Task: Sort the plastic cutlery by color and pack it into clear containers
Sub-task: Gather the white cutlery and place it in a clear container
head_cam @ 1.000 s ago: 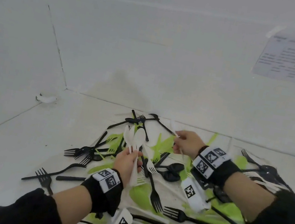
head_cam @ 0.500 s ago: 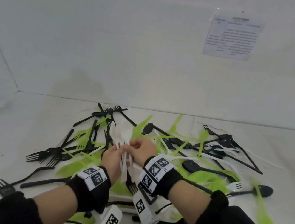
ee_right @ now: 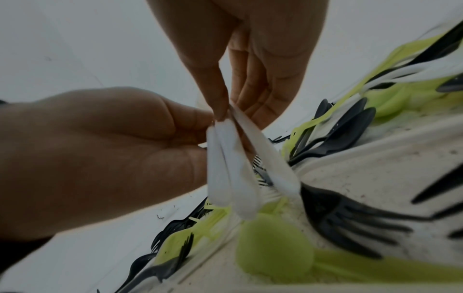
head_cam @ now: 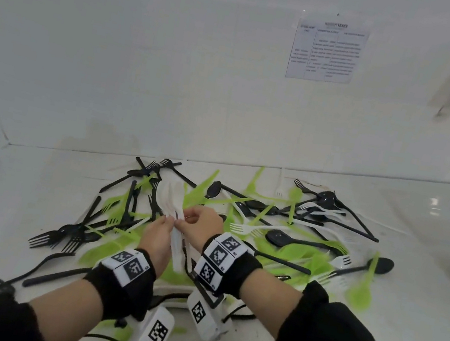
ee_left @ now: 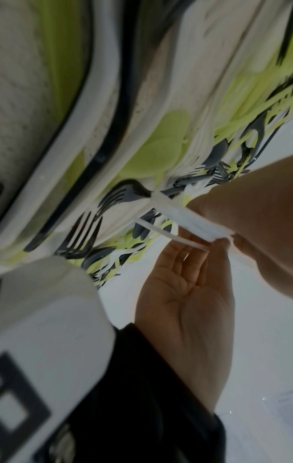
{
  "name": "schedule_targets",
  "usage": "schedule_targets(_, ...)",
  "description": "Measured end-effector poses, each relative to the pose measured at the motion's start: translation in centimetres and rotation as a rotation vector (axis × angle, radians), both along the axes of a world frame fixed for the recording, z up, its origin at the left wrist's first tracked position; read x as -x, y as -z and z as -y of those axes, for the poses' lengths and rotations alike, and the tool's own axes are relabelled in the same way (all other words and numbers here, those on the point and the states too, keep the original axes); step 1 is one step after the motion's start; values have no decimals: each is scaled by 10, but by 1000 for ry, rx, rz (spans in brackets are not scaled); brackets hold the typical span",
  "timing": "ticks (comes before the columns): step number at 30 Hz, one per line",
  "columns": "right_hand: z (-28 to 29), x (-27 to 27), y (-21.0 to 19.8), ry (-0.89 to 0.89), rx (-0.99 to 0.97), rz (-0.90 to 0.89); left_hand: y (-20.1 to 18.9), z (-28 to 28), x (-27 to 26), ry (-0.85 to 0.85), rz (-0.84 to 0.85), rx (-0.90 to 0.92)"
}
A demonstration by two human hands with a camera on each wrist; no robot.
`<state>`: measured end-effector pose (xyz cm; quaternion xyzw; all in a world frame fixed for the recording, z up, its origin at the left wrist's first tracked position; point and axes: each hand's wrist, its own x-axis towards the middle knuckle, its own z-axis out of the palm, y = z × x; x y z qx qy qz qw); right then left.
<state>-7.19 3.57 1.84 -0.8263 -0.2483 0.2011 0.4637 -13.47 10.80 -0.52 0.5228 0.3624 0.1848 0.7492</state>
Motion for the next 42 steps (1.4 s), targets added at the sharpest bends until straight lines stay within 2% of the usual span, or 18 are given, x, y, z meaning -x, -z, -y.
schedule_targets(9, 10, 12, 3, -70, -48, -32, -1, 13, 20, 32, 90, 27)
schedule_targets(14, 16, 10, 11, -95, -65, -116, -5, 28, 28, 55, 121, 101)
schedule_targets(24, 32, 33, 7, -67, -125, 23, -14, 34, 34, 112, 90, 284)
schedule_targets(28, 40, 37, 6, -258, 46, 217, -5, 37, 31, 44, 87, 277)
schedule_targets(32, 51, 30, 6, -369, 125, 294, 3, 45, 24, 31, 65, 193)
schedule_targets(34, 59, 24, 9, -324, 121, 324, 4, 50, 21, 44, 67, 137)
schedule_targets(36, 77, 7, 10, -198, 176, 342, 1, 54, 19, 12, 57, 108)
schedule_targets(39, 129, -32, 11, -76, 477, 332, -2, 56, 15, -36, 57, 158)
schedule_targets(42, 181, -53, 20, -69, 771, 384, -4, 62, 11, -63, 51, 172)
